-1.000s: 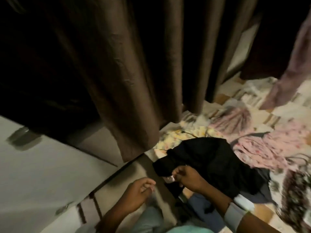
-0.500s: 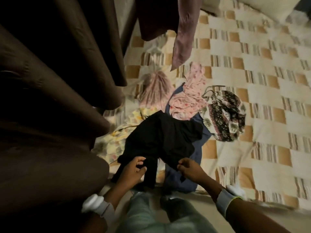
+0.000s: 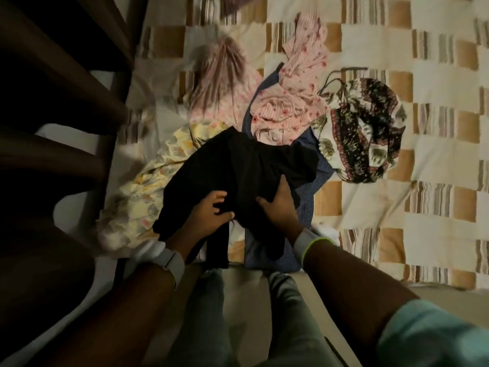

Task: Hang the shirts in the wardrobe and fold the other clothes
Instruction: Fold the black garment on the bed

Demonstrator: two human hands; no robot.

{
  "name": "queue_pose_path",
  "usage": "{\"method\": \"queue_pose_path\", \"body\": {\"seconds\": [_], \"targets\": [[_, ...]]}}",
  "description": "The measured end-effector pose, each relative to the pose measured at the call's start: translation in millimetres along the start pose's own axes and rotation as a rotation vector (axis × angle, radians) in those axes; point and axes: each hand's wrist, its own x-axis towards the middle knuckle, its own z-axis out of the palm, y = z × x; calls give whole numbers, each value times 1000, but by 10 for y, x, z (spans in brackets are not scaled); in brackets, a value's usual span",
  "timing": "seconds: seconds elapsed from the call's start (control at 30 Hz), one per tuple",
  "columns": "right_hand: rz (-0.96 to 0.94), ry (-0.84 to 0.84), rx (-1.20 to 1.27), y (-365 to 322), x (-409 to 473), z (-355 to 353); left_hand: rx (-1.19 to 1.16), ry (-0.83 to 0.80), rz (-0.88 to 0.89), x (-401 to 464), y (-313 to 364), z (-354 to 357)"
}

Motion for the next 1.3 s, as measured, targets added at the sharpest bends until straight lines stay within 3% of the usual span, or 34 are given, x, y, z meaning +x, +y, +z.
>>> {"method": "queue_pose_path", "body": {"seconds": [0.17, 0.33, 0.53, 0.63, 0.8, 0.9, 0.97, 1.07, 1.17, 1.23, 1.3], "targets": [[120, -153, 13, -17, 429, -215, -111, 101, -122, 262, 251, 510], [-46, -299, 114, -40, 208, -825, -109, 195, -169, 212, 566, 922], [-148, -194, 570, 172, -508, -1860, -40, 246, 94, -371, 1468, 1292], [-272, -231, 688, 211, -771, -2417, -114, 264, 184, -694, 2005, 1278], [-483, -178, 664, -161, -1277, -3414, -229, 387, 419, -1518, 3225, 927], [-646, -131, 660, -320, -1389, -3685, -339, 327, 559, -1828, 3805, 741], [-699, -199, 509, -465, -1507, -3724, -390, 262, 684, -2095, 4170, 685], [-610, -238, 369, -635, -1526, -3435, -316, 124, 854, -2340, 4568, 739], [-551, -34, 385, -846, -1389, -3148, -80, 26, 937, -2316, 4697, 771], [-440, -44, 342, -975, -1344, -3133, 84, 49, 939, -2146, 4536, 652], [-337, -81, 450, -1124, -1434, -3217, 89, 123, 881, -1968, 4202, 461]]}}
